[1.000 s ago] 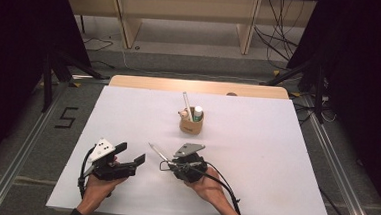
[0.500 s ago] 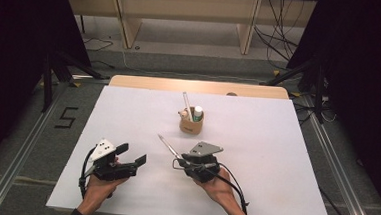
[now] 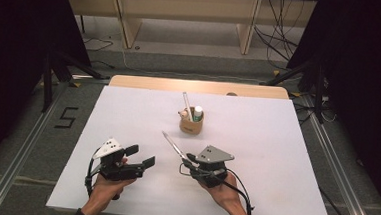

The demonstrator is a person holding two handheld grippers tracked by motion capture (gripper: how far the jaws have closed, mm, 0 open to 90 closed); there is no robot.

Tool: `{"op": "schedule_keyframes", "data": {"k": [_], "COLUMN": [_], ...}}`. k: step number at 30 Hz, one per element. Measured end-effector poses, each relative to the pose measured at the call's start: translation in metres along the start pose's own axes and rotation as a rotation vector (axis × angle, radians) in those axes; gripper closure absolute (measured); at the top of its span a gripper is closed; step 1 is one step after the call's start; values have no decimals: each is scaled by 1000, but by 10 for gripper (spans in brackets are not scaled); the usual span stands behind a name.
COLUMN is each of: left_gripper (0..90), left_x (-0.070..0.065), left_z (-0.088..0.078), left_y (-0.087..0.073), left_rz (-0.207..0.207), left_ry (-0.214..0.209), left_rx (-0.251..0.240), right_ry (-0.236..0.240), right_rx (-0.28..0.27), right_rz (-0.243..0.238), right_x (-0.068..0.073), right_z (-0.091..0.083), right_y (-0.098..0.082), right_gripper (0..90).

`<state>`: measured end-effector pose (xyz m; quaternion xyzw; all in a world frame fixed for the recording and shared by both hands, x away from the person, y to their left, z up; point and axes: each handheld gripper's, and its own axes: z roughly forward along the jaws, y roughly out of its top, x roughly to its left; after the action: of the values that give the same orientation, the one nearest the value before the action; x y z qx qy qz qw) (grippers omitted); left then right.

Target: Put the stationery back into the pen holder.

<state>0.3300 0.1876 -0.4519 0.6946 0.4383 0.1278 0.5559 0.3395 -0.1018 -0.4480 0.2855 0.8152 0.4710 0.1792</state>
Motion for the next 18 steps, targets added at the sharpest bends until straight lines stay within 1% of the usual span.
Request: {"op": "schedule_keyframes", "data": {"k": [2, 3, 5, 8, 11, 15, 16, 18], "left_gripper": [155, 155, 155, 155, 156, 160, 161, 164], "left_x": [-3, -5, -7, -10, -11, -12, -12, -11], "left_z": [2, 4, 6, 11, 16, 21, 22, 25], "left_y": [3, 4, 6, 10, 14, 16, 17, 17], "left_rz": [-9, -24, -44, -96, -142, -173, -188, -230], "left_ry": [-19, -31, -56, -92, -126, -144, -151, -171], "left_rx": [3, 0, 10, 10, 24, 32, 38, 43], "right_ry": [-1, -1, 0, 5, 2, -8, -9, -14], "right_rx": [-9, -13, -21, -32, -46, -61, -63, -67], "right_rz": [-9, -14, -18, -24, -30, -34, -34, -37], "right_x": [3, 4, 6, 9, 12, 14, 14, 14], "right_z": [-3, -4, -7, -11, -15, -19, -20, -20], "right_y": [-1, -2, -2, -3, -3, -4, -5, -6], "right_gripper": [765, 765, 765, 766, 766, 766, 766, 766]}}
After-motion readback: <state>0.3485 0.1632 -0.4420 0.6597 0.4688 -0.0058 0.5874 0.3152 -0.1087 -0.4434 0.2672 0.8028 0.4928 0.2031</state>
